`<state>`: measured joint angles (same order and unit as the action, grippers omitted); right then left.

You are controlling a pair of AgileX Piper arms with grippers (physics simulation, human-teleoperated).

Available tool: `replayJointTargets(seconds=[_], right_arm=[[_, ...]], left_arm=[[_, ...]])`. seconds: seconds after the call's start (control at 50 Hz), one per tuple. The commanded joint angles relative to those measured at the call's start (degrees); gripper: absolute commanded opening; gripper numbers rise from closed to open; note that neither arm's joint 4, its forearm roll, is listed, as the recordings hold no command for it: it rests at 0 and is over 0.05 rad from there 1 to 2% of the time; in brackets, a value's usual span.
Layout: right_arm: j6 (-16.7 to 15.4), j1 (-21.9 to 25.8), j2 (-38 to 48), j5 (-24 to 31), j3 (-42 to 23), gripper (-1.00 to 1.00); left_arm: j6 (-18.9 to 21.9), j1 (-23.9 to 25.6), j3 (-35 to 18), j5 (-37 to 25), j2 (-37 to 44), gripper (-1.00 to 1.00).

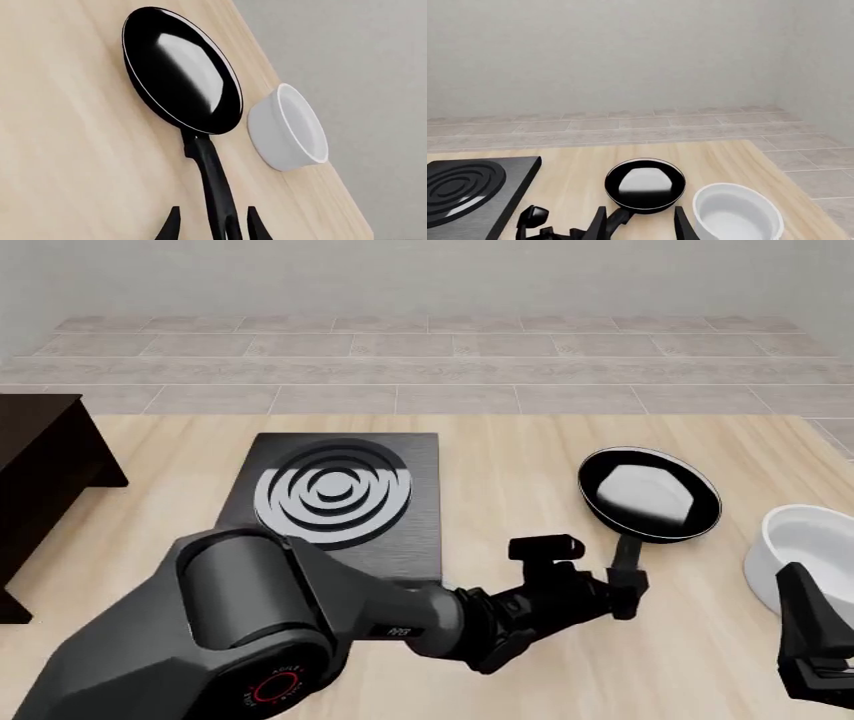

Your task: Put the frying pan on top of the cabinet.

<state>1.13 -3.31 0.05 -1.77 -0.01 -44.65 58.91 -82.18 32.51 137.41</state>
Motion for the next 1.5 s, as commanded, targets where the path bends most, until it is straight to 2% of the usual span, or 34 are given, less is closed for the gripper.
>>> replayJointTargets(seconds=[0.02, 0.42, 1.06, 1.44, 1.46, 1.5], right_arm=[[-0.2, 0.0, 0.0, 0.0, 0.0, 1.0], [-0.2, 0.0, 0.0, 0.0, 0.0, 1.0], [0.3, -0.3, 0.0, 0.1, 0.0, 1.0], [0.1, -0.3, 0.0, 0.2, 0.0, 1.0], [0.1, -0.3, 0.0, 0.2, 0.0, 1.0], [0.1, -0.3, 0.0, 0.2, 0.0, 1.0]], left_arm=[[-0.7, 0.4, -0.7, -0.1, 0.5, 1.0], [-1.0, 0.6, -2.5, -0.6, 2.3, 1.0], [-1.3, 0.4, -8.2, -3.1, 6.7, 1.0], [-1.7, 0.3, -8.3, -2.4, 7.6, 1.0], [-1.4, -0.1, -8.5, -2.8, 7.6, -1.0], [-1.6, 0.0, -8.0, -2.5, 7.3, -1.0]])
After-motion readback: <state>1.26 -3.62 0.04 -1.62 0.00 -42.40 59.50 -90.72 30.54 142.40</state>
